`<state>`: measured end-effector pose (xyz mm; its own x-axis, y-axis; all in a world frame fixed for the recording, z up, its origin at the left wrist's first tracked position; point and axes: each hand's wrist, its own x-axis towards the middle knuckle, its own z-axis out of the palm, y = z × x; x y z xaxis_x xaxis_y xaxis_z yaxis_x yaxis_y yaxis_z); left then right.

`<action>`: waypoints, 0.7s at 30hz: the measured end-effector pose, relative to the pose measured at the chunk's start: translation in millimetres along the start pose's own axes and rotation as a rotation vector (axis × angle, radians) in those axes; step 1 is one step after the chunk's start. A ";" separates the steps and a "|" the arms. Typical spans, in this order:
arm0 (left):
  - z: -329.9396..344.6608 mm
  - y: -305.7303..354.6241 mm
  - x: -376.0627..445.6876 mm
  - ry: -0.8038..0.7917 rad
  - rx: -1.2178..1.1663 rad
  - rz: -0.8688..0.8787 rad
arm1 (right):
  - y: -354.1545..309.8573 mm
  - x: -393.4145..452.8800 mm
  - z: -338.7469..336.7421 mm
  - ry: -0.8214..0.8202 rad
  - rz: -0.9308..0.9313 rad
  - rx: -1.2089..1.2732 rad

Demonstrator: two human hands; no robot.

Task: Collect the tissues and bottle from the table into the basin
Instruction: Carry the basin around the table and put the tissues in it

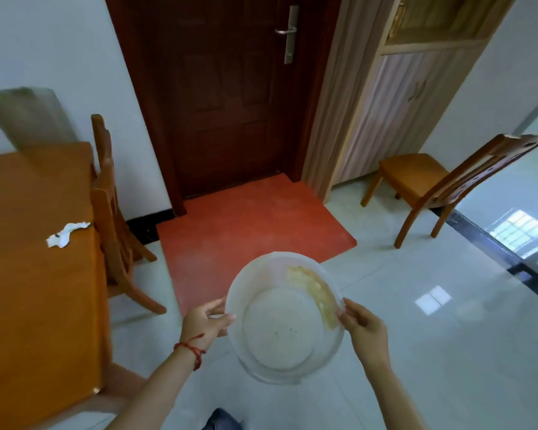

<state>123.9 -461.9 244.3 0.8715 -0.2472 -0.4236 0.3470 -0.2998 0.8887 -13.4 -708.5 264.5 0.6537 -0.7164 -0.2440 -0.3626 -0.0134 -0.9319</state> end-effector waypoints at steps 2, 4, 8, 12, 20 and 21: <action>2.4 9.4 16.9 0.026 -0.003 -0.009 | -7.2 26.0 6.2 -0.033 0.003 -0.001; 5.0 16.6 33.7 0.059 -0.007 -0.015 | -14.4 52.9 13.0 -0.068 0.006 0.005; 15.4 28.2 64.6 0.146 -0.028 -0.044 | -27.0 113.2 27.9 -0.161 -0.010 -0.018; 30.2 38.7 93.8 0.274 -0.087 -0.079 | -41.4 179.2 45.8 -0.299 -0.055 -0.080; 57.5 58.9 127.0 0.523 -0.219 -0.163 | -75.4 287.6 91.0 -0.529 -0.167 -0.218; 59.2 60.5 130.0 0.554 -0.236 -0.174 | -80.1 296.5 97.8 -0.555 -0.179 -0.250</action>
<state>237.6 -566.7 232.7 0.8237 0.3203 -0.4678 0.5119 -0.0654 0.8566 274.5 -851.6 240.6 0.9414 -0.2206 -0.2551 -0.3156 -0.3101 -0.8968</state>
